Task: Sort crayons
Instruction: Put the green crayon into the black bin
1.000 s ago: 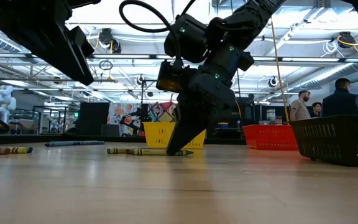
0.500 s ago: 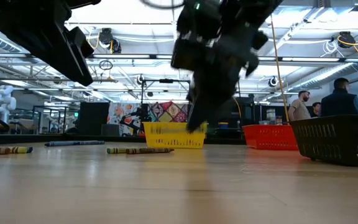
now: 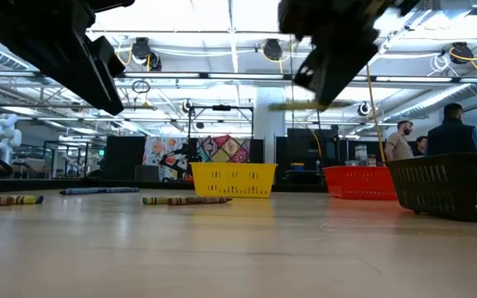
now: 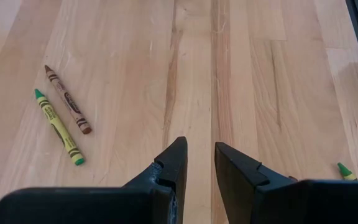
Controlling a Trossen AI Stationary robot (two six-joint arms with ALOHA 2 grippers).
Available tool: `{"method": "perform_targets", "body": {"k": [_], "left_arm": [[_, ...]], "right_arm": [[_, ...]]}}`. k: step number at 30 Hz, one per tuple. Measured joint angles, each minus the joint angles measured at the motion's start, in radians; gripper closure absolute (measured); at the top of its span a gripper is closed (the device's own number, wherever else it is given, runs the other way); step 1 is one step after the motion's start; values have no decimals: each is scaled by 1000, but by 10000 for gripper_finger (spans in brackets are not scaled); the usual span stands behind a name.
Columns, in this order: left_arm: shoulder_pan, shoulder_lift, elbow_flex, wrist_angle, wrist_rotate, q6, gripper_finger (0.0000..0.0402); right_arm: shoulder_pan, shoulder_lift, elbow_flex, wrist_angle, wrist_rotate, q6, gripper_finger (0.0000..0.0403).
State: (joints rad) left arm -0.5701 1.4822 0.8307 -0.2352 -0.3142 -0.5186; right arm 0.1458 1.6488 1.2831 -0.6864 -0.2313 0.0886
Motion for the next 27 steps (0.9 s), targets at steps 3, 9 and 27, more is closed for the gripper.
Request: {"method": "perform_targets", "body": {"k": [3, 9, 27], "left_arm": [[0, 0, 0, 0, 0, 0, 317], [0, 0, 0, 1, 0, 0, 317], [0, 0, 0, 0, 1, -1, 317]], "right_arm": [[21, -39, 0, -68, 43, 39, 403], [56, -88, 1, -184, 79, 96, 403], [185, -228, -213, -299, 201, 368, 403]]}}
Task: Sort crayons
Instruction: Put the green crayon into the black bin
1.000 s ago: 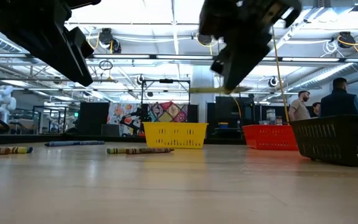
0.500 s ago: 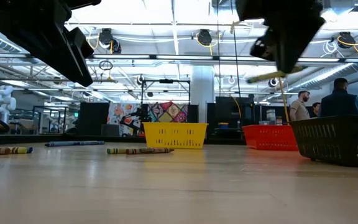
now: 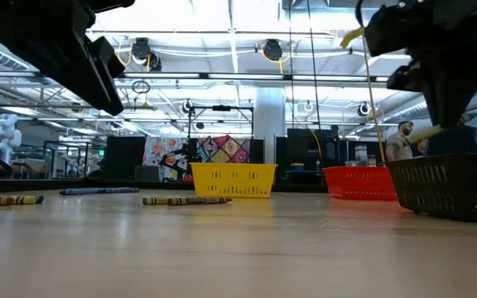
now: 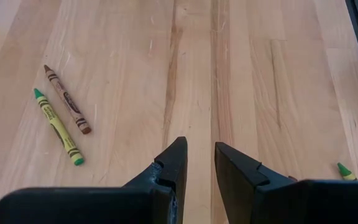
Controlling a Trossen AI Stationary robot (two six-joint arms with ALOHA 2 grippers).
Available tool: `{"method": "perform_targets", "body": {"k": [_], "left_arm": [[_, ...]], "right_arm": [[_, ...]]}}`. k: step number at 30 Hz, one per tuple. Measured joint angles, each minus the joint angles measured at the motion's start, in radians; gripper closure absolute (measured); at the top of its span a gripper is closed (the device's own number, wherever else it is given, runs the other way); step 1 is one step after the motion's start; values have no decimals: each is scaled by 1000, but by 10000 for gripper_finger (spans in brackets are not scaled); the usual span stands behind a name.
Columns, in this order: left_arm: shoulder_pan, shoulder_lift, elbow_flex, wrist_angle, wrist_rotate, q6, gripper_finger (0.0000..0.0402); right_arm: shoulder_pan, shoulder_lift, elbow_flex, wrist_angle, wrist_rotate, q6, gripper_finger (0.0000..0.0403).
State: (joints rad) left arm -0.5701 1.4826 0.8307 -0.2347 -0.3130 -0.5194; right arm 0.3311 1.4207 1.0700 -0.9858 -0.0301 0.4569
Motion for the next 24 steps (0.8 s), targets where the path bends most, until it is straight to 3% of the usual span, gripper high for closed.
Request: {"method": "perform_targets", "body": {"k": [10, 16, 24], "left_arm": [[0, 0, 0, 0, 0, 0, 317], [0, 0, 0, 0, 0, 0, 317], [0, 0, 0, -2, -30, 1, 317]], "right_arm": [[60, -214, -216, 110, 56, 218, 403], [90, -221, -304, 197, 56, 247, 403], [91, -220, -318, 218, 62, 273, 387]]}}
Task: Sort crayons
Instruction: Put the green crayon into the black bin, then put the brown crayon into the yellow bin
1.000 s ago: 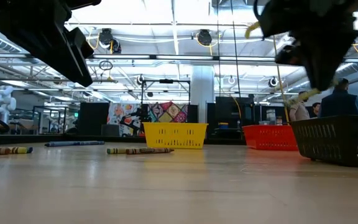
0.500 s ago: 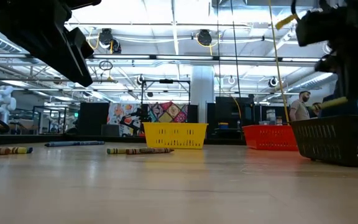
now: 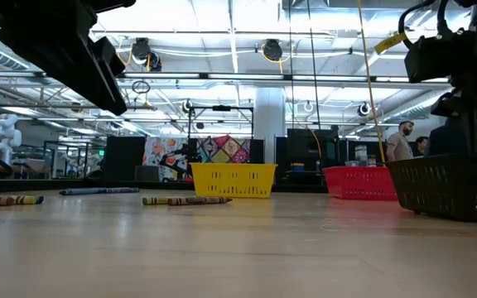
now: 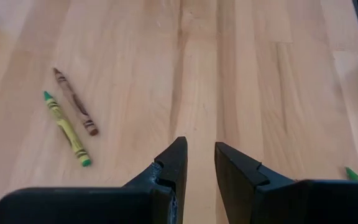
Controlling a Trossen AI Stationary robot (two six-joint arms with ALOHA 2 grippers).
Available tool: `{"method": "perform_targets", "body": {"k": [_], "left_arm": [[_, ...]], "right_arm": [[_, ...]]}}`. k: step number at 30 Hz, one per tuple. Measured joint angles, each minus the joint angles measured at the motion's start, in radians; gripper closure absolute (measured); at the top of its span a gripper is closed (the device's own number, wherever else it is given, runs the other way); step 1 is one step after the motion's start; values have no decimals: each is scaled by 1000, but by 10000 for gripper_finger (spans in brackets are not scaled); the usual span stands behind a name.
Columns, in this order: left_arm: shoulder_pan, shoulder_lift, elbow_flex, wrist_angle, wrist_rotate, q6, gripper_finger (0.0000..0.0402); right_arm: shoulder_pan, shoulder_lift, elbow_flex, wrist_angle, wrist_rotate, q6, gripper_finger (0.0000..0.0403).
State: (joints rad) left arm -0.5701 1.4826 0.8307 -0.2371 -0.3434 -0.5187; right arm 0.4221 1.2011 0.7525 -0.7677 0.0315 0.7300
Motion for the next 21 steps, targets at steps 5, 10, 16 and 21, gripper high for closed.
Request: {"method": "perform_targets", "body": {"k": [5, 10, 16, 21], "left_arm": [[0, 0, 0, 0, -10, 0, 317], [0, 0, 0, 0, -8, 0, 317], [6, 0, 0, -14, -5, -27, 317], [27, 0, 0, -13, 1, -27, 317]], "right_arm": [[0, 0, 0, -2, 1, 16, 359], [0, 0, 0, -2, 2, 18, 327], [0, 0, 0, 2, 2, 31, 303], [0, 0, 0, 2, 2, 61, 299]]}}
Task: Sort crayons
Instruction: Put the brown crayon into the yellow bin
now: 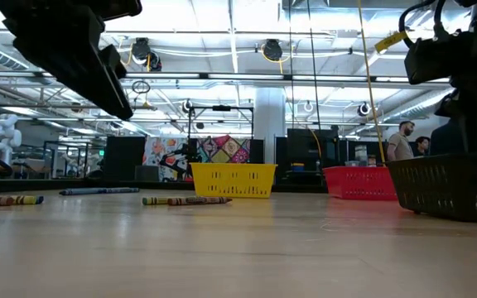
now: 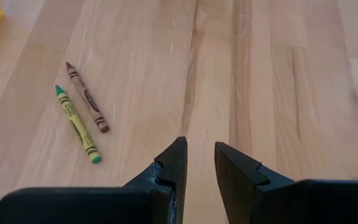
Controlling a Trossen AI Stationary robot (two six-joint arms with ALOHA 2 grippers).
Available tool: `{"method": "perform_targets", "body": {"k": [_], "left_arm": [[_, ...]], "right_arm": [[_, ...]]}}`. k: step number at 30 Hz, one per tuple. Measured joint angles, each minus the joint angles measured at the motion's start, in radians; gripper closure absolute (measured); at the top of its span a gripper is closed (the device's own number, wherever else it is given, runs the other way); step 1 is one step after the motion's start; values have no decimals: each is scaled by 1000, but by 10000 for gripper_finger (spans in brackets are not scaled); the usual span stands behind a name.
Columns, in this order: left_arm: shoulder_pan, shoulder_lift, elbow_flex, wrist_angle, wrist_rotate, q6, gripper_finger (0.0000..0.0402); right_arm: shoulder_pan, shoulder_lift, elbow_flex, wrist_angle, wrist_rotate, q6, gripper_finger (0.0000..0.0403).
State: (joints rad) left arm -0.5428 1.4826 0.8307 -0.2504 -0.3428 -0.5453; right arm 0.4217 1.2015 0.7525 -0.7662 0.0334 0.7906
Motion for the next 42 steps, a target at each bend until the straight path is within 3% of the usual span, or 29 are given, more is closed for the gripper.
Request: {"method": "perform_targets", "body": {"k": [5, 8, 13, 21, 36, 42], "left_arm": [[25, 0, 0, -2, 4, -1, 317], [59, 0, 0, -17, 70, -3, 317], [150, 0, 1, -148, 109, -50, 317], [385, 0, 1, -321, 45, -144, 316], [871, 0, 1, -491, 198, -88, 316], [1013, 0, 1, -519, 211, -55, 317]], "right_arm": [[0, 0, 0, 0, 0, 9, 298], [0, 0, 0, 0, 0, 9, 298], [0, 0, 0, 0, 1, 13, 298], [0, 0, 0, 0, 50, 35, 298], [0, 0, 0, 0, 94, 35, 298], [0, 0, 0, 10, 101, 33, 298]]}}
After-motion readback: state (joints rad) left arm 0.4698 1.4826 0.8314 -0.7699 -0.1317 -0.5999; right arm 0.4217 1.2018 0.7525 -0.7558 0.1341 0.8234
